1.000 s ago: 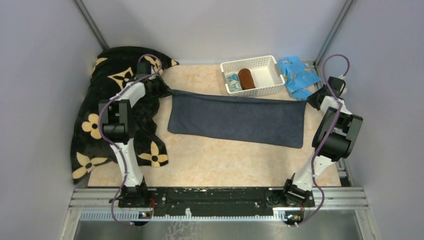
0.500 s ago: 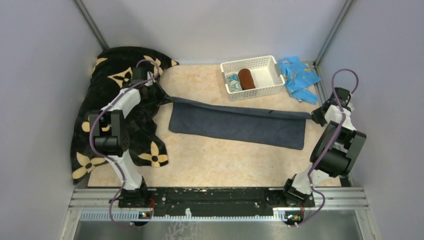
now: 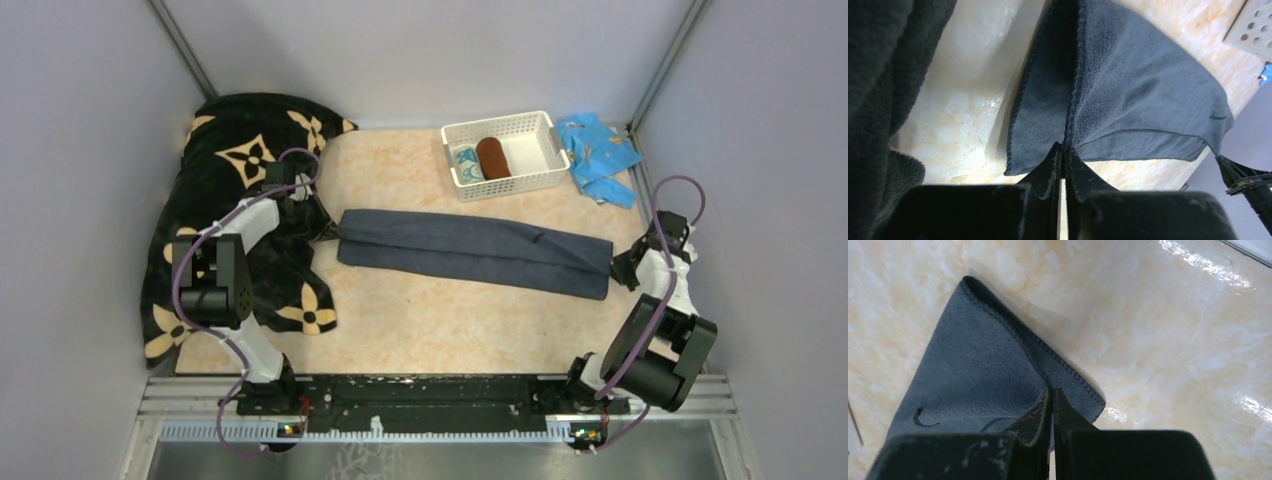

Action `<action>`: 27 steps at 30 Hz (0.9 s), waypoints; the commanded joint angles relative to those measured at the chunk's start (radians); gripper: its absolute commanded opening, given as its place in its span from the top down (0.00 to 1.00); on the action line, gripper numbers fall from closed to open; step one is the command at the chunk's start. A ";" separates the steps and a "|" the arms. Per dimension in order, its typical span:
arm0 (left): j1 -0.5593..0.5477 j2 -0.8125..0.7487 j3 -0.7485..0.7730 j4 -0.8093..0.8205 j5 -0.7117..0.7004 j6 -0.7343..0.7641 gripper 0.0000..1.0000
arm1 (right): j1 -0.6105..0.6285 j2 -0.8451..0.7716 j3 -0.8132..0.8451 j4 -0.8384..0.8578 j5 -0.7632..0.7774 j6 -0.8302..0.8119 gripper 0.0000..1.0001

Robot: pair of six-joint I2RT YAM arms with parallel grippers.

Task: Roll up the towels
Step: Fold the towel at the center of the board.

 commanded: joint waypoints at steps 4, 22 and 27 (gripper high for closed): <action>0.017 -0.035 -0.059 -0.030 -0.011 0.056 0.93 | -0.005 -0.078 0.011 -0.039 0.027 -0.019 1.00; 0.092 -0.033 0.003 -0.132 -0.001 0.144 0.93 | -0.027 -0.097 0.033 -0.120 0.142 -0.015 1.00; 0.091 -0.032 -0.009 -0.145 0.011 0.153 0.92 | -0.029 -0.124 0.027 -0.134 0.148 -0.012 1.00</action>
